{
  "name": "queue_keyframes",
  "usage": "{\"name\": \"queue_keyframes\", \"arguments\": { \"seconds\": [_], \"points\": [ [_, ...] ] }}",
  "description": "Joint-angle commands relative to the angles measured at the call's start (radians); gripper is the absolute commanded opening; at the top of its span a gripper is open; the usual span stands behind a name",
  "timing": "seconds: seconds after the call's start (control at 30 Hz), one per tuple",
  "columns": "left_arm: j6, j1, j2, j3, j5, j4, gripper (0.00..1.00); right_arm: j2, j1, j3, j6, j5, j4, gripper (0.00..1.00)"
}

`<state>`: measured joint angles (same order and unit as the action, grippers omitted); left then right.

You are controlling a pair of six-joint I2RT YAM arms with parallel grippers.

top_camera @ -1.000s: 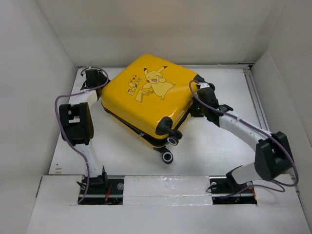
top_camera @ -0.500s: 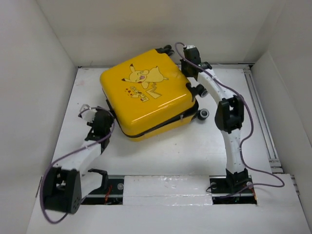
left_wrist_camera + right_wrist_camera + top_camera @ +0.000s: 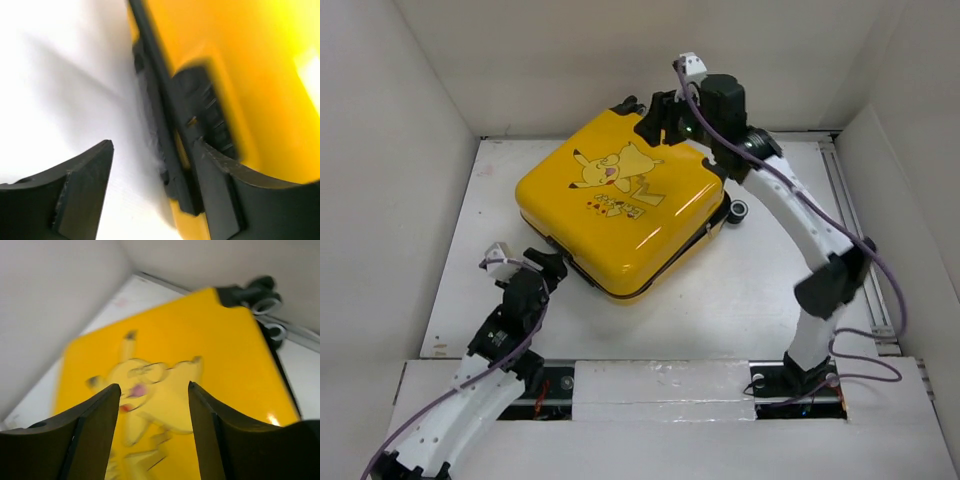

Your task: Pack the luggage

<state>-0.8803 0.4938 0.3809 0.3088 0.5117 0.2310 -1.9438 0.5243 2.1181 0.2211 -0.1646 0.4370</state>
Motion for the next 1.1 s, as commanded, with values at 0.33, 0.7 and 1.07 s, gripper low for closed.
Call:
{"name": "queue_keyframes", "arguments": {
  "seconds": [0.33,0.7,1.07],
  "points": [
    [0.086,0.014,0.239,0.321,0.128,-0.464,0.94,0.83,0.261,-1.176,-0.008,0.094,-0.615,0.03],
    [0.086,-0.225,0.578,0.532,-0.248,-0.507,0.98,1.129,0.399,-1.63,0.095,0.142,-0.761,0.45],
    [-0.011,-0.512,0.852,0.648,-0.573,-0.593,0.92,0.973,0.359,-1.572,0.199,0.359,-0.656,0.22]
  ]
}}
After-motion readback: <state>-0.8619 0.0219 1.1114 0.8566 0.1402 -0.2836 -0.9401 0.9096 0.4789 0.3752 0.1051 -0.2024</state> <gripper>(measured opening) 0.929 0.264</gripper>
